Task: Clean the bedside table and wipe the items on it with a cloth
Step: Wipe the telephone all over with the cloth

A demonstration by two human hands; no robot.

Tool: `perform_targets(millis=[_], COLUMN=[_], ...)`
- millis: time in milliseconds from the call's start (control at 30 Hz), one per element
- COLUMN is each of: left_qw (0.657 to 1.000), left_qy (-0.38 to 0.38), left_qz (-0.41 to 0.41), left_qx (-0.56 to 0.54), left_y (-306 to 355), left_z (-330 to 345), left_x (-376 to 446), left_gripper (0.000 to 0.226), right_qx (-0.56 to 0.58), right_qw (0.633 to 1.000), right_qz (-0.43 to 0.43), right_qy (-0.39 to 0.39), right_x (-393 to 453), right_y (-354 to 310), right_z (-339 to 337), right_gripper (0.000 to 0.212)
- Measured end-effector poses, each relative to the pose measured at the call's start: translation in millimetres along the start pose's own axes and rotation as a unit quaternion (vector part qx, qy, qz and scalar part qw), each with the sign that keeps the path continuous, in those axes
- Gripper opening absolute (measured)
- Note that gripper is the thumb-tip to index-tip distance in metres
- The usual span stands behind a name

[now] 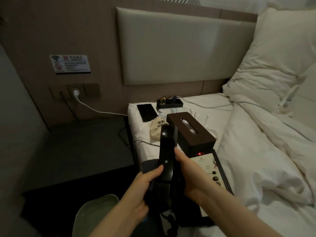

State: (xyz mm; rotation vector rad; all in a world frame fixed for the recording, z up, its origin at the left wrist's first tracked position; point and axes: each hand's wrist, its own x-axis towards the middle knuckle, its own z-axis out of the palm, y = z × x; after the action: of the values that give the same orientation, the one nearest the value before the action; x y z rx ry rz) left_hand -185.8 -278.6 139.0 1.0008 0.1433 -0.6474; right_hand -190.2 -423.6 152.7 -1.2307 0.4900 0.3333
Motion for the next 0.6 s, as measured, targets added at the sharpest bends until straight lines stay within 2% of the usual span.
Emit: perform_targets(millis=[67, 133, 233, 333, 433, 500, 600], left_qw=[0.999, 0.998, 0.997, 0.996, 0.988, 0.980, 0.975], left_qy=[0.013, 0.026, 0.041, 0.061, 0.093, 0.082, 0.000], left_qz=[0.024, 0.036, 0.044, 0.062, 0.103, 0.142, 0.174], left_qx=[0.025, 0.047, 0.054, 0.010, -0.061, -0.109, -0.137], left_y=[9.4, 17.2, 26.4, 35.6, 48.1, 59.6, 72.7], left_z=[1.7, 3.0, 4.0, 2.6, -0.4, 0.0, 13.7], left_x=[-3.9, -7.3, -11.3, -15.3, -18.6, -23.1, -32.5], left_gripper=[0.026, 0.027, 0.026, 0.026, 0.032, 0.042, 0.065], right_qx=[0.014, -0.007, -0.033, -0.019, 0.058, 0.087, 0.083], right_qw=[0.999, 0.996, 0.987, 0.977, 0.969, 0.968, 0.977], right_qz=[-0.038, -0.088, -0.158, -0.209, -0.239, -0.234, -0.195], right_qy=[-0.009, -0.023, 0.002, 0.045, 0.036, 0.015, -0.026], right_x=[3.4, 4.6, 3.8, 5.8, 3.4, 0.5, -1.4], right_y=[3.0, 1.1, -4.9, -14.2, -26.7, -29.0, -20.1], right_z=[5.5, 8.7, 14.6, 19.8, 20.0, 18.8, 25.1], right_gripper=[0.050, 0.041, 0.030, 0.035, 0.032, 0.028, 0.026])
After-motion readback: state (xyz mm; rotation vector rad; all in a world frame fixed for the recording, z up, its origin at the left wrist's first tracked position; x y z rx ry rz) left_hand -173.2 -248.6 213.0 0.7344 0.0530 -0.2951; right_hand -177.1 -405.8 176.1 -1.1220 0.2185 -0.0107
